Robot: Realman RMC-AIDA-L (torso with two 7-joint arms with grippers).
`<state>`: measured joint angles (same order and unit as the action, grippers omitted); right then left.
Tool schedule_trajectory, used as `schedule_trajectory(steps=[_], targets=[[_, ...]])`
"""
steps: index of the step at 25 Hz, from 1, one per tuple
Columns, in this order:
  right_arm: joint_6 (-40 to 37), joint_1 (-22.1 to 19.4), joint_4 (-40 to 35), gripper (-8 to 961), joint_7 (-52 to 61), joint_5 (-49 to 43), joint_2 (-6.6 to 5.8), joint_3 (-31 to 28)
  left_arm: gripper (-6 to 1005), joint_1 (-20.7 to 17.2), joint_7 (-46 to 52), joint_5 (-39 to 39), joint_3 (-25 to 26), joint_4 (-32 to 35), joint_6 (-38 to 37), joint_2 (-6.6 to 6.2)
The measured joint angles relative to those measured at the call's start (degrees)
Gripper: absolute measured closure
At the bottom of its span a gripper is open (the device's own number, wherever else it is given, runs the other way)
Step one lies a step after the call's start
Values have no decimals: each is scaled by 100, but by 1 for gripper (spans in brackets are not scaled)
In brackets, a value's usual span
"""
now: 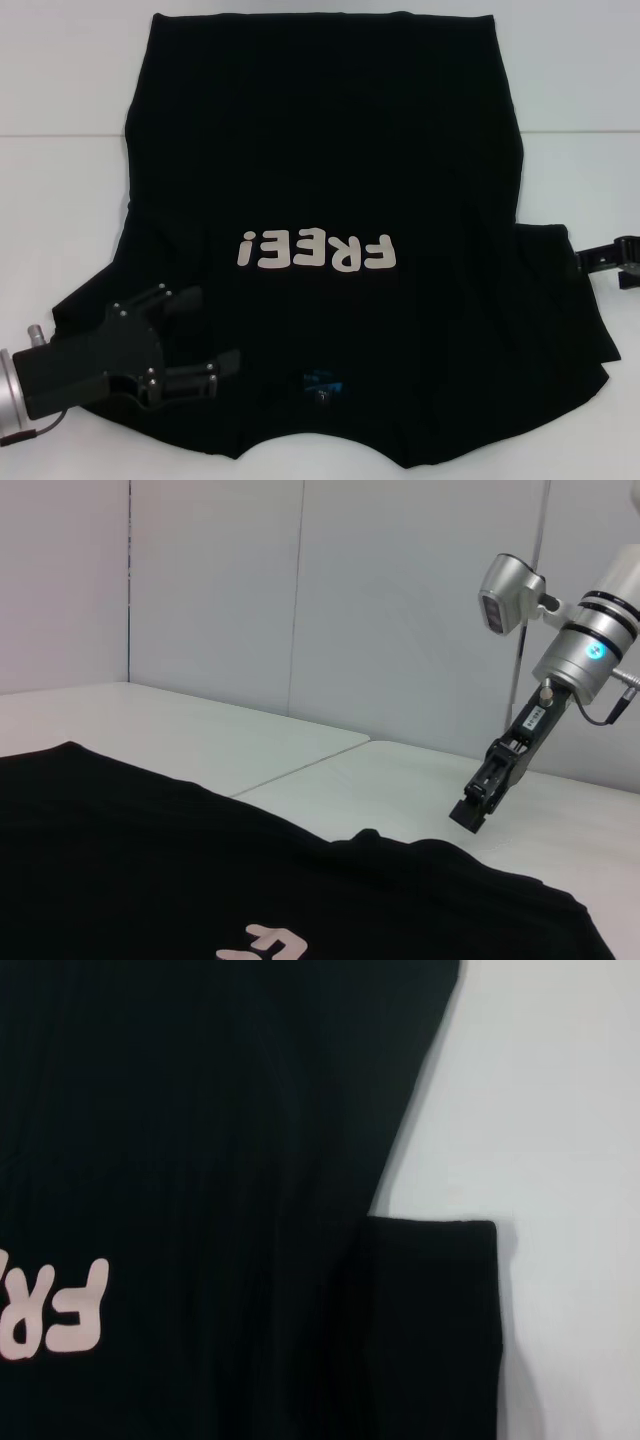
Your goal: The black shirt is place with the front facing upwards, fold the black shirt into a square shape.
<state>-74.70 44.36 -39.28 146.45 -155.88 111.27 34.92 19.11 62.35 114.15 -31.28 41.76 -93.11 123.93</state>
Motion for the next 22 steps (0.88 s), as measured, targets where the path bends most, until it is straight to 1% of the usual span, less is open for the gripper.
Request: schedule_trajectory(steps=[10, 14, 22], targets=[[517, 123, 427, 59, -73, 4, 75, 1, 50, -13, -8, 3, 8, 8, -5, 0], [527, 130, 448, 74, -73, 1, 93, 15, 50, -13, -10, 3, 15, 8, -6, 0], [579, 141, 455, 199, -73, -4, 154, 163, 49, -17, -12, 3, 17, 7, -6, 0]])
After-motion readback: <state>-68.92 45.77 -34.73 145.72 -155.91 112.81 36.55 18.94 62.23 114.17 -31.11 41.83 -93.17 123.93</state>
